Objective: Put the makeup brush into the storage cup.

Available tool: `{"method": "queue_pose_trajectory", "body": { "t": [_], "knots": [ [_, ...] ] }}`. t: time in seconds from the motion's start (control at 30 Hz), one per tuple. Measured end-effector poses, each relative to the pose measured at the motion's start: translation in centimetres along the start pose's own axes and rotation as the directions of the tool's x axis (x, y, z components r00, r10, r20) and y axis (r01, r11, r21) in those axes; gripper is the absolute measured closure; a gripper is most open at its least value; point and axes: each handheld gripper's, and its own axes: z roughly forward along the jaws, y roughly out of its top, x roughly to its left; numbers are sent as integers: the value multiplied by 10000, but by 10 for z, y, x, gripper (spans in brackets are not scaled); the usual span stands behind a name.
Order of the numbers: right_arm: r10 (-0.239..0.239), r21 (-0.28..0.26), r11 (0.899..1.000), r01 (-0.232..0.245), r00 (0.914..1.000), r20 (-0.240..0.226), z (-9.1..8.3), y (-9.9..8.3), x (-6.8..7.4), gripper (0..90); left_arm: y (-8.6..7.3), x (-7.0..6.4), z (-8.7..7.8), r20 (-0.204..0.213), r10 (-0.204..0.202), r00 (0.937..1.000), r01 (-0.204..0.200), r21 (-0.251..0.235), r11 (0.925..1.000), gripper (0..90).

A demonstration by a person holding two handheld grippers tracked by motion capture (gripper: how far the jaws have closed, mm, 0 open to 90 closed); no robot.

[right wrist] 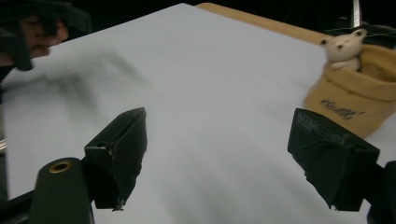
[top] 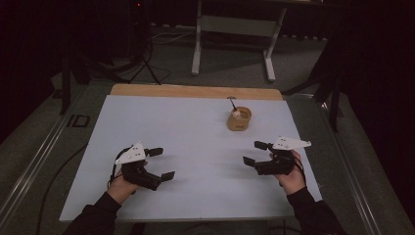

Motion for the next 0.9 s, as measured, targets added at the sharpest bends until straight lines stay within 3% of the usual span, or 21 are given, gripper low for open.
{"method": "queue_pose_trajectory", "body": {
  "t": [0.23,0.47,0.7,0.9],
  "knots": [
    [-352,216,9991,371,9959,-831,-1,-12,6,196,-4,0,-6,312,12,9995,-12,-5,10000,22],
    [-450,376,9980,506,9895,-1371,1,-26,14,196,-7,1,-17,206,94,9997,-92,-124,9999,22],
    [-583,326,9974,639,9868,-1509,-3,-35,16,197,-14,5,-27,66,-59,10000,60,-179,9998,23],
    [-662,554,9956,762,9843,-1637,-5,-43,14,197,-24,9,-37,-285,-97,9995,100,101,9999,23]
  ]
}}
